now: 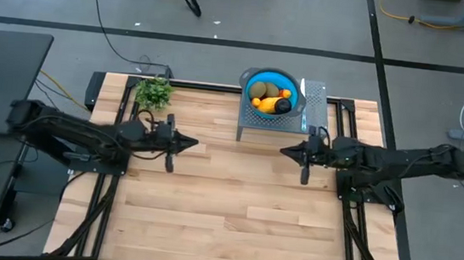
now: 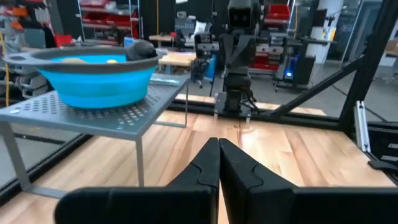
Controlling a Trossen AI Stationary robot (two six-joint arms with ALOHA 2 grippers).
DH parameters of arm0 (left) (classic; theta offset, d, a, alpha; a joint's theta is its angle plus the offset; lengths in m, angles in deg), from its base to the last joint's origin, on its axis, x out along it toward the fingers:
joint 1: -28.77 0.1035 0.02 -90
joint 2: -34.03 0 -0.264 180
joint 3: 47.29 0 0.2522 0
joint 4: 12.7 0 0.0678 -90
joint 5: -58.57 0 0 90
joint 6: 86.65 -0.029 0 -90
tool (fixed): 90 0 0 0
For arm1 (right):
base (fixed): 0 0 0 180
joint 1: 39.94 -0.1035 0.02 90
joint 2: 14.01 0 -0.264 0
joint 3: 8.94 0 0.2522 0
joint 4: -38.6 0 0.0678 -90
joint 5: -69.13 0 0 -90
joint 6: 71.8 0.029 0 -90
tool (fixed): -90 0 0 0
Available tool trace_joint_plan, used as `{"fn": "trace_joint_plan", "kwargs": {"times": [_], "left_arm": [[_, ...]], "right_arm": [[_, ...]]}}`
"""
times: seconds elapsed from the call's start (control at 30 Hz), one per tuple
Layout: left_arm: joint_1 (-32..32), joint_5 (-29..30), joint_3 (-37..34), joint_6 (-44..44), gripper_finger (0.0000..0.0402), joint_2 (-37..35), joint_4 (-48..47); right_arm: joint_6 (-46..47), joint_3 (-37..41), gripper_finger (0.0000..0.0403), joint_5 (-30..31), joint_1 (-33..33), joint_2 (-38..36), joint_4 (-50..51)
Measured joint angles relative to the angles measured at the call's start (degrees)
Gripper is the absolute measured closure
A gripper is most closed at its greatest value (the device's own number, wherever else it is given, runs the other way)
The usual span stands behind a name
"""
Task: Pick & Place Fruit
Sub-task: Return To Home Position
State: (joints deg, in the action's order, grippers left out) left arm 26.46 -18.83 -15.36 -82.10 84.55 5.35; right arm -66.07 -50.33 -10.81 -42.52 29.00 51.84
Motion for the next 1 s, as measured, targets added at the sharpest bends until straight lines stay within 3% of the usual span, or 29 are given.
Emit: {"fn": "trace_joint_plan", "kwargs": {"times": [0.27,0.63,1.0], "left_arm": [[0.13,0.25,-7.53,-0.59,0.0397,-12.26,-0.09],[0.13,-1.71,-14.63,-1.29,0.0395,-26.35,-2.42],[0.15,-2.27,-14.64,-2.29,0.0394,-40.44,-16.94]], "right_arm": [[0.51,6.65,0.0401,0.21,0.03,-9.53,0.43],[2.42,14.70,0.0402,-1.41,0.03,-17.15,-1.04],[3.14,18.64,0.0402,-1.14,0.03,-23.16,-1.06]]}}
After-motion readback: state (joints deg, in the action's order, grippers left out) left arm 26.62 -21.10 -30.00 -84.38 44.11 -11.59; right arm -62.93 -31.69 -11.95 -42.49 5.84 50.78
